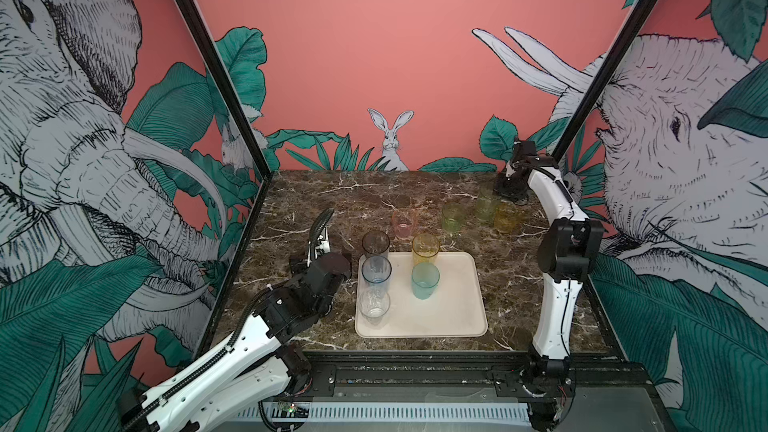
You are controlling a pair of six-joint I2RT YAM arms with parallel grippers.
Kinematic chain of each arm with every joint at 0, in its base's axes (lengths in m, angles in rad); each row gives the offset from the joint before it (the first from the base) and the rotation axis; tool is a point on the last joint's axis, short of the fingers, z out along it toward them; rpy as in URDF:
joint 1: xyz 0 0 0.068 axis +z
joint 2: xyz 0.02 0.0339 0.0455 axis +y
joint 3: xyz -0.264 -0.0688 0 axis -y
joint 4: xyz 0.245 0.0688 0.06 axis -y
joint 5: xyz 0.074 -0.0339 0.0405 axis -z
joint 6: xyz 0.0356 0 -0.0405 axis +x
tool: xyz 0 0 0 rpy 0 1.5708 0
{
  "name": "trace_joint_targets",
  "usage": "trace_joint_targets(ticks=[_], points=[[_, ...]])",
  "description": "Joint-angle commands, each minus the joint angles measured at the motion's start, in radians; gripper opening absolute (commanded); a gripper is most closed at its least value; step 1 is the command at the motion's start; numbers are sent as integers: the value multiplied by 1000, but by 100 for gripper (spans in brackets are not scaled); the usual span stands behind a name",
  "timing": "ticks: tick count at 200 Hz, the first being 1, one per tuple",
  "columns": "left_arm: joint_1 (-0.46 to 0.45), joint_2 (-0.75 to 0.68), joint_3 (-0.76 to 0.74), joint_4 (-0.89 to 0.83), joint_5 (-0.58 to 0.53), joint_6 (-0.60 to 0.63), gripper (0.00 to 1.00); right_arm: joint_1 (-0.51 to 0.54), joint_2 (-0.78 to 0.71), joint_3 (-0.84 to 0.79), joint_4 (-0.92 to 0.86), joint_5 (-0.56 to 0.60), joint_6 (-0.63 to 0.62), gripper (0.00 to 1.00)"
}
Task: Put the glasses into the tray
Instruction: 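Lower the right gripper into the large green glass and close it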
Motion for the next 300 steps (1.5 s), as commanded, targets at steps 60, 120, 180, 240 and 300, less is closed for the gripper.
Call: trace_joint_targets(ticks=[60,120,180,240,300], points=[[6,-12,6,-22,6,-34,99,-3,10,35,-26,-7,2,26],[7,-31,-2,-28,11,-48,99,-3,0,30,-28,-14,3,17],[7,-54,-8,-42,15,-61,99,-1,-26,20,-28,-29,1,3],[7,-84,-15,-56,23,-77,99,1,-89,22,-58,-35,-10,0],[7,-95,-19,-59,37,-84,99,5,-191,9,-101,-33,-26,0]])
